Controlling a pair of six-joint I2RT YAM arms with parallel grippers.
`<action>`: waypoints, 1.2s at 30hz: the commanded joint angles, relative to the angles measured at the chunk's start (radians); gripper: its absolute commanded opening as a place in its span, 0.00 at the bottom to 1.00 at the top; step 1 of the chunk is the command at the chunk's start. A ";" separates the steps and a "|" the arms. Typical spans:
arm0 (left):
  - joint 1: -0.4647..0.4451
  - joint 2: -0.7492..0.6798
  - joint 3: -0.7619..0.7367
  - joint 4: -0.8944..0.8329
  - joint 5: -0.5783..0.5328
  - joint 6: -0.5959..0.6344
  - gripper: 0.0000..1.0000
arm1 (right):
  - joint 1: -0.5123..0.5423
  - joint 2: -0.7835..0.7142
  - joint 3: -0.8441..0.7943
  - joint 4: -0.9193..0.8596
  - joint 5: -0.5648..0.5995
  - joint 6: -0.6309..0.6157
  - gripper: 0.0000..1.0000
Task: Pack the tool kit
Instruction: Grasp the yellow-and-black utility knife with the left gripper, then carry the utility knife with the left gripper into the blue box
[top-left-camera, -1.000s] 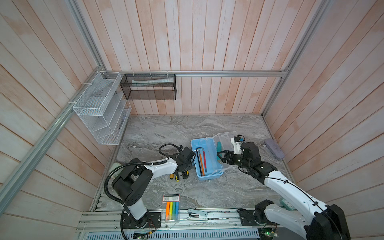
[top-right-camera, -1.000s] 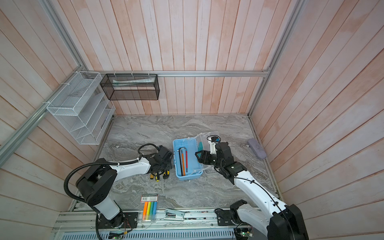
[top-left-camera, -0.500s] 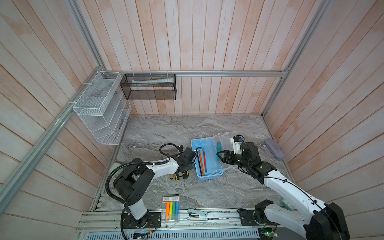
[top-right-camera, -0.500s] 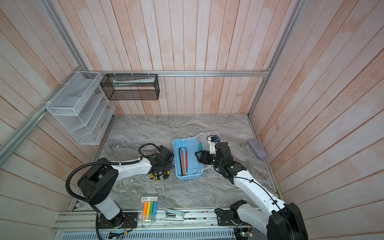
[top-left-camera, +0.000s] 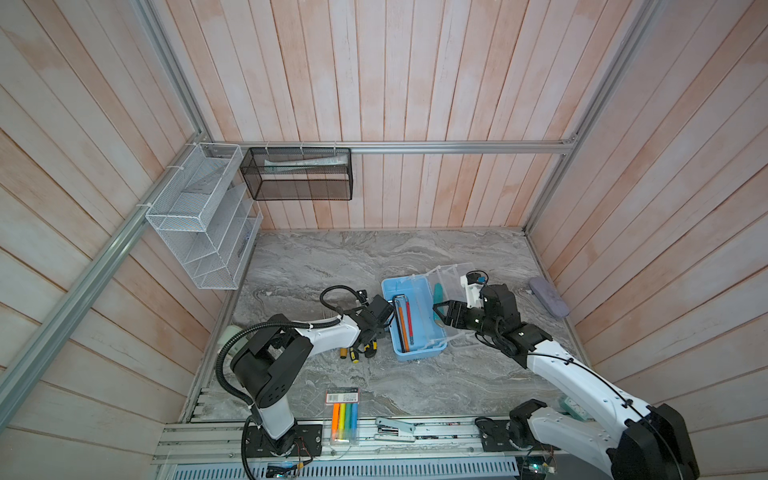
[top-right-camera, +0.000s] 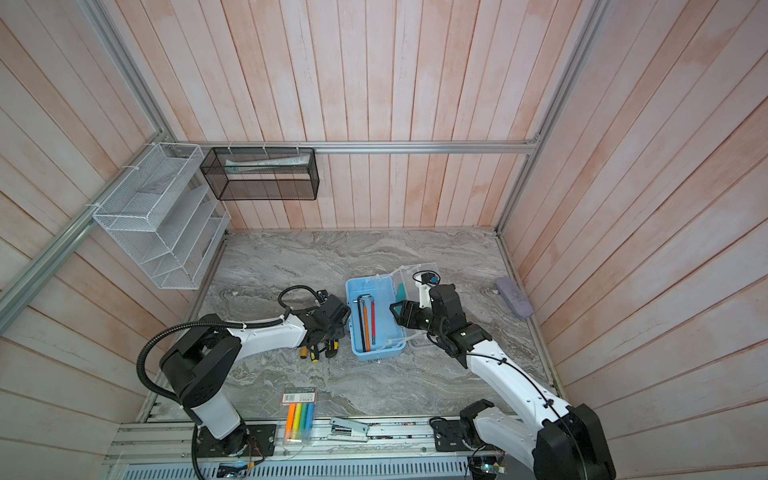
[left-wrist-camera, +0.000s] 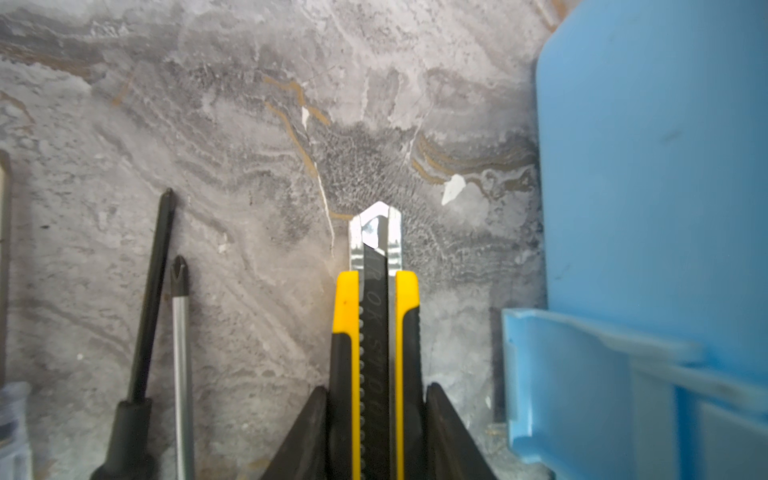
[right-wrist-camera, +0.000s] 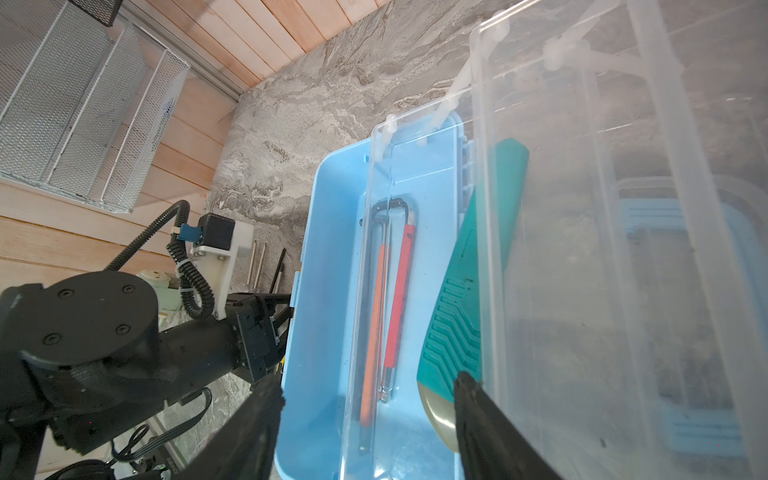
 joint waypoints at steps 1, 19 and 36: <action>0.001 0.046 -0.018 -0.088 -0.014 -0.004 0.15 | 0.003 0.012 -0.020 -0.014 0.022 -0.007 0.67; 0.013 -0.293 0.086 -0.164 0.038 0.017 0.00 | 0.003 -0.008 -0.004 -0.022 0.031 0.008 0.66; -0.077 0.007 0.536 -0.013 0.217 0.057 0.00 | -0.052 -0.114 0.044 -0.125 0.079 -0.002 0.66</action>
